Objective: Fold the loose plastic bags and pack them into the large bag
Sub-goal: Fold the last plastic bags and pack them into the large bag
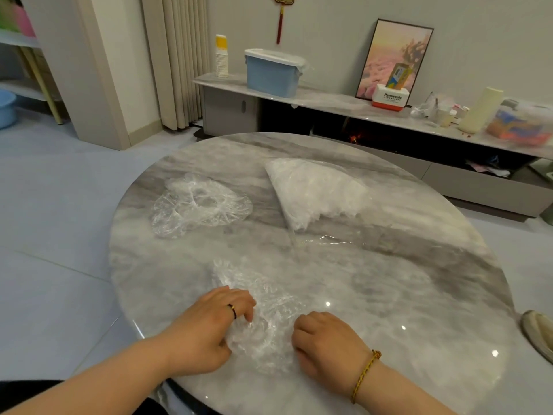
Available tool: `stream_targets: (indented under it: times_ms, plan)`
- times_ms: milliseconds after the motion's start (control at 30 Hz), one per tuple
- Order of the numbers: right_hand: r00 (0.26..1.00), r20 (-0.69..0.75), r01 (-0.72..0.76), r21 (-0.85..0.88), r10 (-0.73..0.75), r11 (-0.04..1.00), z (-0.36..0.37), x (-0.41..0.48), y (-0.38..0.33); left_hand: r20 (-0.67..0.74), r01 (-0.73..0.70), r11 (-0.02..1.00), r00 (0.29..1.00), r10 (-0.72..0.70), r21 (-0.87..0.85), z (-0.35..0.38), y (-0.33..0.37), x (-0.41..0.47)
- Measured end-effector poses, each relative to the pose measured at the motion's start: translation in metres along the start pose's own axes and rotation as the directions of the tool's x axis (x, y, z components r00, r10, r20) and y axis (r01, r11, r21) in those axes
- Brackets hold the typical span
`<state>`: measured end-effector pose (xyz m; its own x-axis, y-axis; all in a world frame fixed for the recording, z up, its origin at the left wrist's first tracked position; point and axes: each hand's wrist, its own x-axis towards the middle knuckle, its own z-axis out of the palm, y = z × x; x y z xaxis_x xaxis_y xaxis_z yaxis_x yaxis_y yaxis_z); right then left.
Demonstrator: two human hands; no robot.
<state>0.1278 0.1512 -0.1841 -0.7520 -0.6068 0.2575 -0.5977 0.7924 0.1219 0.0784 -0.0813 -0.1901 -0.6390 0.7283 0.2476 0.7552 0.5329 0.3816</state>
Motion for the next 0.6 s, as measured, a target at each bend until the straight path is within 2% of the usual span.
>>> stream_targets:
  times_ms: [33, 67, 133, 200, 300, 367, 500, 567, 600]
  plan:
    - [1.0, -0.009, -0.001, -0.022, 0.0, 1.0, 0.0, -0.001, 0.001, -0.008, -0.041, 0.999, 0.999, 0.041, -0.007, 0.0, 0.004, 0.003]
    - [1.0, -0.014, -0.003, -0.04, 0.003, 0.999, 0.0, -0.002, 0.001, -0.02, -0.02, 0.997, 1.0, 0.018, -0.077, -0.003, 0.01, 0.006]
    - [0.999, -0.022, -0.026, -0.075, 0.024, 0.997, 0.001, -0.004, 0.003, -0.022, 0.155, 0.955, 0.986, -0.166, -0.251, -0.01, 0.019, 0.014]
    - [0.998, -0.016, -0.06, -0.108, 0.059, 0.992, 0.001, -0.006, 0.005, -0.147, 0.22, 0.929, 0.951, -0.272, -0.297, -0.007, 0.02, 0.021]
    - [0.995, 0.016, -0.091, -0.138, 0.094, 0.986, 0.0, -0.007, 0.006, -0.096, 0.386, 0.909, 0.91, -0.403, -0.16, -0.01, 0.029, 0.037]
    - [0.993, 0.034, -0.104, -0.136, 0.109, 0.985, -0.001, -0.008, 0.004, -0.024, 0.411, 0.911, 0.911, -0.412, -0.034, -0.008, 0.04, 0.045]
    - [0.987, 0.076, -0.134, -0.116, 0.143, 0.984, -0.005, -0.007, 0.001, 0.024, 0.37, 0.896, 0.922, -0.388, 0.247, 0.006, 0.045, 0.053]
    - [0.981, 0.105, -0.152, -0.104, 0.163, 0.983, -0.006, -0.008, 0.001, -0.033, 0.271, 0.892, 0.96, -0.279, 0.361, 0.005, 0.042, 0.053]
    - [0.979, 0.113, -0.158, -0.098, 0.169, 0.983, -0.006, -0.008, 0.001, -0.093, 0.263, 0.912, 0.965, -0.246, 0.314, 0.006, 0.04, 0.053]
